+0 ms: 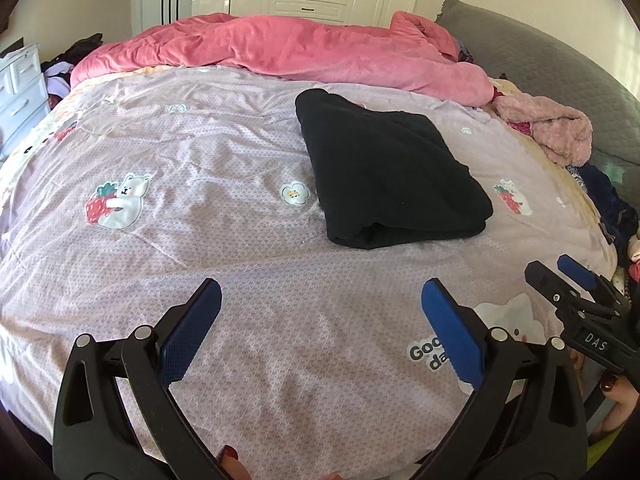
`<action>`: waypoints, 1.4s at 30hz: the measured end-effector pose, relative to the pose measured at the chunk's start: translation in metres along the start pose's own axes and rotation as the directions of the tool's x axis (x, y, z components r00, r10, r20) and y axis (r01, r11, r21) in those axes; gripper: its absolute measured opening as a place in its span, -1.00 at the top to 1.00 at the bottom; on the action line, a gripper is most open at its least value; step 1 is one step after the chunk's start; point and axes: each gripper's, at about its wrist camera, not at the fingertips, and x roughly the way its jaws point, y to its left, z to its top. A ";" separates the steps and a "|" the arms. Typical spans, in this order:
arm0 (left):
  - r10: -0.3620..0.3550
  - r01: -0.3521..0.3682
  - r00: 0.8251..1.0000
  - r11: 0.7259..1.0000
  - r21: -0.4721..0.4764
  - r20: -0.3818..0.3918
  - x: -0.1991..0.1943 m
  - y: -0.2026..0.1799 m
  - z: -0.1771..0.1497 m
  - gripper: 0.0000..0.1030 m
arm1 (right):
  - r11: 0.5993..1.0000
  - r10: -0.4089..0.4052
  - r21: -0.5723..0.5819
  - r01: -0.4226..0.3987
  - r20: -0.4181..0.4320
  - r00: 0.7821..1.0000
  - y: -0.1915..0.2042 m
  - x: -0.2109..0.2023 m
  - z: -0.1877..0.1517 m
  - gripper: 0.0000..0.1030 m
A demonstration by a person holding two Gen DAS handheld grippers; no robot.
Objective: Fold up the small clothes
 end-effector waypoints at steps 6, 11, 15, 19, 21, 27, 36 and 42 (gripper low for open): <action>0.003 -0.003 1.000 1.000 -0.007 -0.017 0.000 -0.001 0.000 -0.82 | 1.000 -0.012 -0.002 0.012 0.004 1.000 0.000 -0.003 0.001 -0.92; 0.012 -0.012 1.000 1.000 -0.008 -0.020 0.000 0.000 0.000 -0.82 | 1.000 -0.009 -0.002 0.009 0.007 1.000 -0.001 -0.005 0.001 -0.92; 0.020 -0.020 1.000 1.000 -0.010 -0.022 0.000 -0.001 -0.001 -0.82 | 1.000 -0.004 -0.003 0.004 0.003 1.000 0.000 -0.005 0.001 -0.92; 0.027 -0.027 0.999 1.000 -0.005 -0.022 -0.001 -0.001 -0.001 -0.82 | 1.000 -0.005 -0.004 0.005 0.002 1.000 0.002 -0.005 0.001 -0.92; 0.027 -0.027 0.999 1.000 -0.004 -0.020 -0.002 -0.001 -0.002 -0.82 | 1.000 -0.004 -0.005 0.004 0.003 1.000 0.002 -0.005 0.001 -0.92; 0.028 -0.028 0.999 1.000 -0.011 -0.021 -0.004 0.000 -0.002 -0.82 | 1.000 -0.001 -0.004 0.001 0.006 1.000 0.003 -0.007 0.000 -0.92; 0.034 -0.034 0.999 0.999 -0.017 -0.011 -0.006 0.001 -0.002 -0.82 | 1.000 -0.007 -0.001 0.007 0.005 1.000 0.003 -0.009 0.000 -0.92; 0.025 -0.025 1.000 1.000 -0.012 -0.012 -0.006 -0.001 -0.002 -0.82 | 1.000 -0.019 0.012 0.019 0.006 1.000 0.000 -0.010 0.000 -0.92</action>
